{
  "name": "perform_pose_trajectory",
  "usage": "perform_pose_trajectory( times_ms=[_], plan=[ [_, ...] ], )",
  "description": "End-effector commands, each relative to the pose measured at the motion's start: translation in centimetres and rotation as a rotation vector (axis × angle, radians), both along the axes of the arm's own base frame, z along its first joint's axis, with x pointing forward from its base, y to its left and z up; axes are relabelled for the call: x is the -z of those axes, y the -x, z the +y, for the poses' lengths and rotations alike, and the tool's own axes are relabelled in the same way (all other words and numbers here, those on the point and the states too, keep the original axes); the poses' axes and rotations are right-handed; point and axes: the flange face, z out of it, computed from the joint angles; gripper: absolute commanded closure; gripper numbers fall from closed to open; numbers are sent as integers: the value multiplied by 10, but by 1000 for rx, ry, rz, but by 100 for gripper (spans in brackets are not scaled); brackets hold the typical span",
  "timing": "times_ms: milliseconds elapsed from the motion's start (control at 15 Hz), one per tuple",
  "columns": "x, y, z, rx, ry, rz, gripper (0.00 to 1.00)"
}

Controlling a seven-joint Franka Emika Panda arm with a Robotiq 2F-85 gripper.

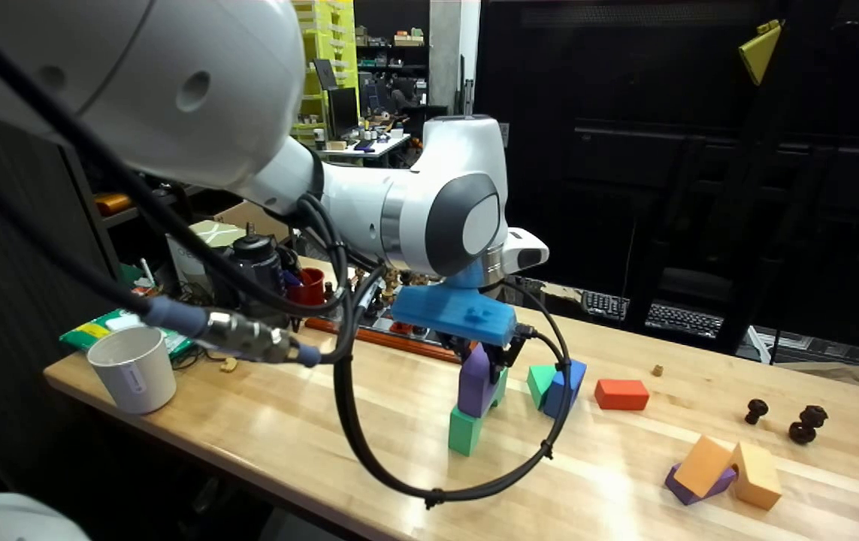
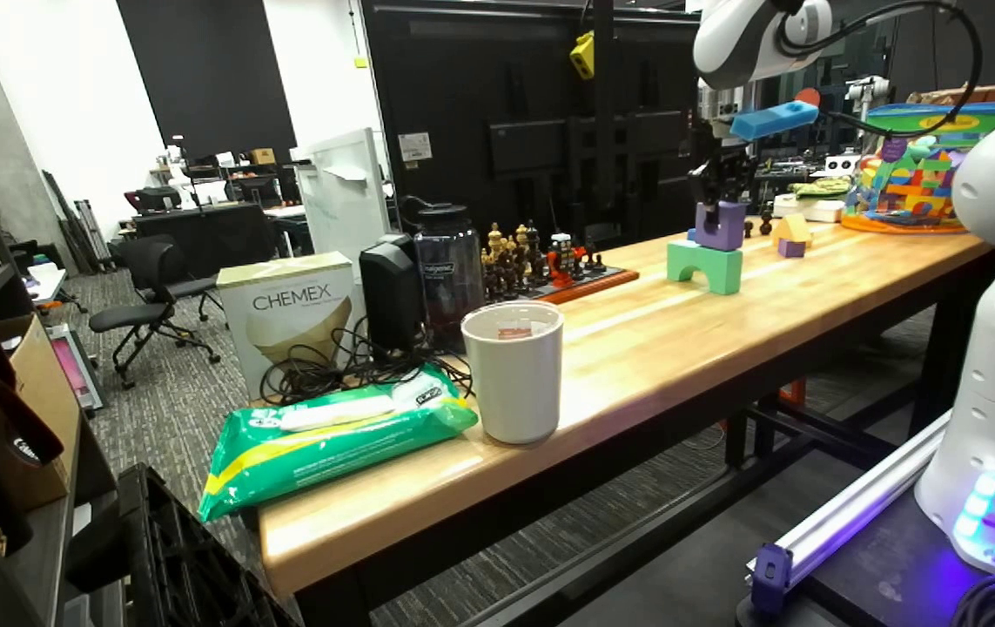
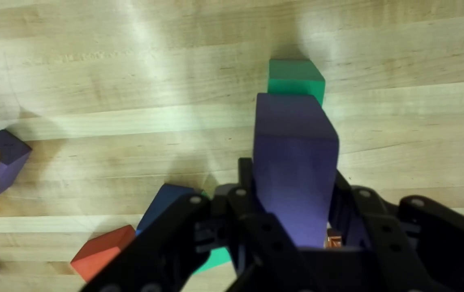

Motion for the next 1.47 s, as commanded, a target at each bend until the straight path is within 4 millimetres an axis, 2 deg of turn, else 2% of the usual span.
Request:
perform_pose_trajectory(
  times_ms=[0,133,200,267,333,600,667,933,1400],
  plan=[
    [-2,3,7,5,-8,3,84],
    [-1,3,7,3,-7,5,84],
    [-1,4,8,8,-7,8,34],
    [-1,4,8,11,-8,10,34],
    [-1,4,8,12,-8,13,29],
    [0,4,8,20,-8,21,4],
    [-1,4,8,26,-10,22,1],
    [-12,9,8,76,-22,6,0],
    [-57,37,8,238,-74,-76,0]
  ],
)
